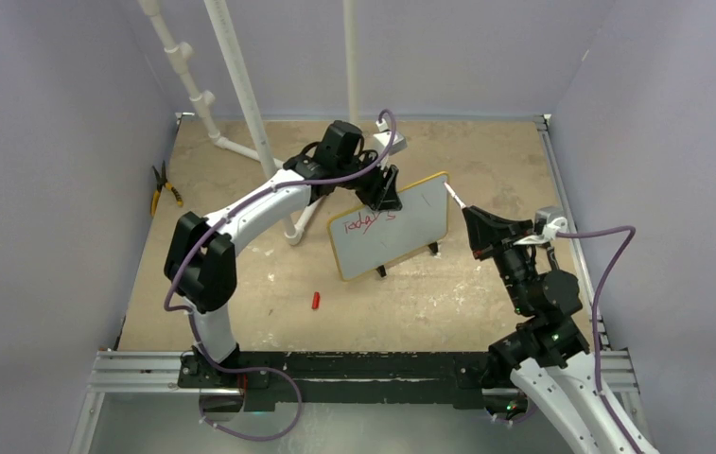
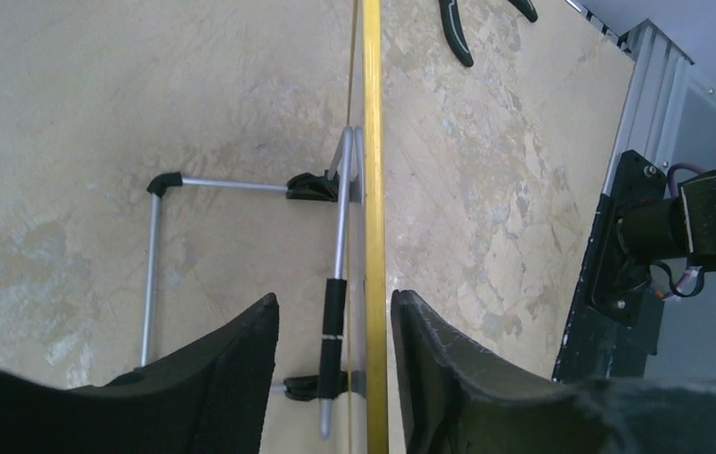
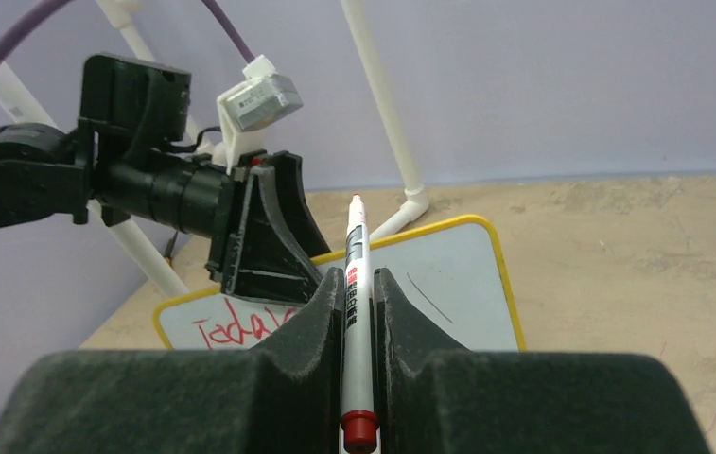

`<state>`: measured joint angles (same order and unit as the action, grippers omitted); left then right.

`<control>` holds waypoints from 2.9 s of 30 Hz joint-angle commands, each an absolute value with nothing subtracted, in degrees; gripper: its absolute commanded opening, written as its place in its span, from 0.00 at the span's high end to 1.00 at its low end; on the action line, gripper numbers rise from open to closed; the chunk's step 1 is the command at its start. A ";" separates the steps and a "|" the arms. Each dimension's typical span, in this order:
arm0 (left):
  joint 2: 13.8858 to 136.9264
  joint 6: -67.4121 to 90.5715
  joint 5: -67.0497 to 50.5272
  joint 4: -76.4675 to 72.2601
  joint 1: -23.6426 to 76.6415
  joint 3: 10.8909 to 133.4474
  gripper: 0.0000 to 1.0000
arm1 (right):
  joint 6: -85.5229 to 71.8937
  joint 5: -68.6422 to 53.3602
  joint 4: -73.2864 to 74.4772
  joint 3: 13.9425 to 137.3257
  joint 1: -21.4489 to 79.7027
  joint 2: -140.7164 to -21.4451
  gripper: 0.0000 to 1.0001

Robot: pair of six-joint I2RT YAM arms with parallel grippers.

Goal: Write a sentence on the whiteboard

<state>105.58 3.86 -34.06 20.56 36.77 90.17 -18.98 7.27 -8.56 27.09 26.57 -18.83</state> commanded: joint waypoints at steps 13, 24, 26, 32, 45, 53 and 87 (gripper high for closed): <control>95.71 3.75 -29.70 17.71 35.81 83.83 0.31 | -16.62 0.14 -12.11 23.42 26.43 -25.14 1.00; 92.41 0.38 -23.74 21.63 35.74 81.99 0.50 | -14.87 -10.33 -14.37 24.08 26.54 -34.53 1.00; 91.76 0.27 -22.90 21.66 35.67 81.55 0.55 | -14.66 -12.89 -14.71 24.21 26.86 -36.23 1.00; 91.92 0.33 -23.46 21.20 35.65 81.20 0.72 | -13.71 -15.04 -15.68 24.93 31.79 -41.27 1.00; 92.23 0.43 -24.15 20.83 35.63 80.86 0.90 | -13.24 -8.68 -18.10 26.61 39.49 -48.14 1.00; 92.46 0.40 -24.58 20.75 35.68 80.86 1.00 | -13.62 -7.13 -19.86 27.19 40.72 -50.38 1.00; 92.72 0.26 -25.84 20.91 35.62 80.95 1.00 | -16.87 -1.01 -14.31 27.52 41.50 -54.80 1.00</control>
<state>93.93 0.82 -26.63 21.91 36.01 81.10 -16.84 -4.95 -13.37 25.19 41.58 -55.16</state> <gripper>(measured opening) 0.084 0.134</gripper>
